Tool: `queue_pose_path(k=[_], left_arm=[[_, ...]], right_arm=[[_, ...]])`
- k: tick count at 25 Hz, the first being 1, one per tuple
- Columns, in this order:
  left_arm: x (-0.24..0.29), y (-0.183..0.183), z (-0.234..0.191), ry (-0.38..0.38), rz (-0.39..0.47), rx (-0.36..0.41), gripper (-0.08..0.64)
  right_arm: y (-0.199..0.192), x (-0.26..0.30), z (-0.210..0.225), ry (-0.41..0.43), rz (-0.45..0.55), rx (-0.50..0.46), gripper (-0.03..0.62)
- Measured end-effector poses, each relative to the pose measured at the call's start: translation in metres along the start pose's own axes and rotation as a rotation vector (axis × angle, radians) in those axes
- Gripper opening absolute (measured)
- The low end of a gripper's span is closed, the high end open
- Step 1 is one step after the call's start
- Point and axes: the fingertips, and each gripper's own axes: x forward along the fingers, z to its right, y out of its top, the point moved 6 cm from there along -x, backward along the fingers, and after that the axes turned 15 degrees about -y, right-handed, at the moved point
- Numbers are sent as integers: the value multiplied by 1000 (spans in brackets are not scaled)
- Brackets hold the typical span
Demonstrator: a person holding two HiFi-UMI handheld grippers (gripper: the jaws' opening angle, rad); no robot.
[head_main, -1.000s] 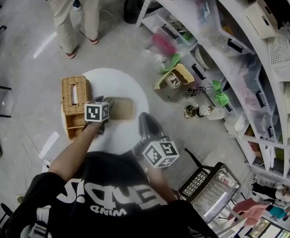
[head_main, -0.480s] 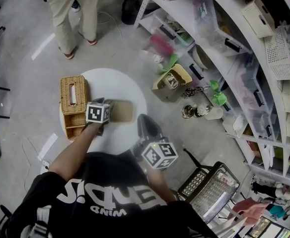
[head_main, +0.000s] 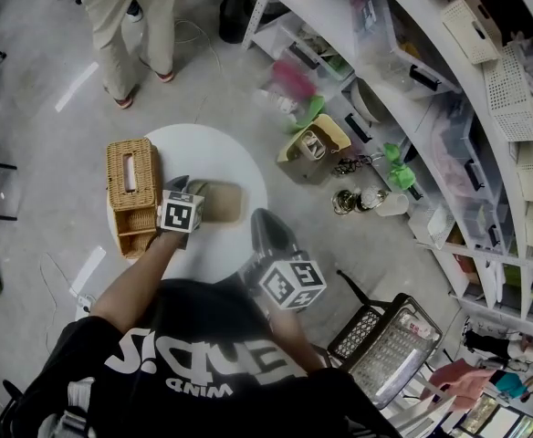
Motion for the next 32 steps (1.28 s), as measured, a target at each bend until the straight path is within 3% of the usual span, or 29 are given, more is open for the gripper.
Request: queue_pose_path(k=[5,17,32], left_arm=[[5,-3,-5,65,-38,87,238],[-12,5,6,-3,12,-25,186],[-45,10,26,-66,59,-42,97]], right_arm=[[-1,1,2,2,3,0,0],[2,-4,4,9,6,6,0],[2,-21,-9,30,29,-2,0]])
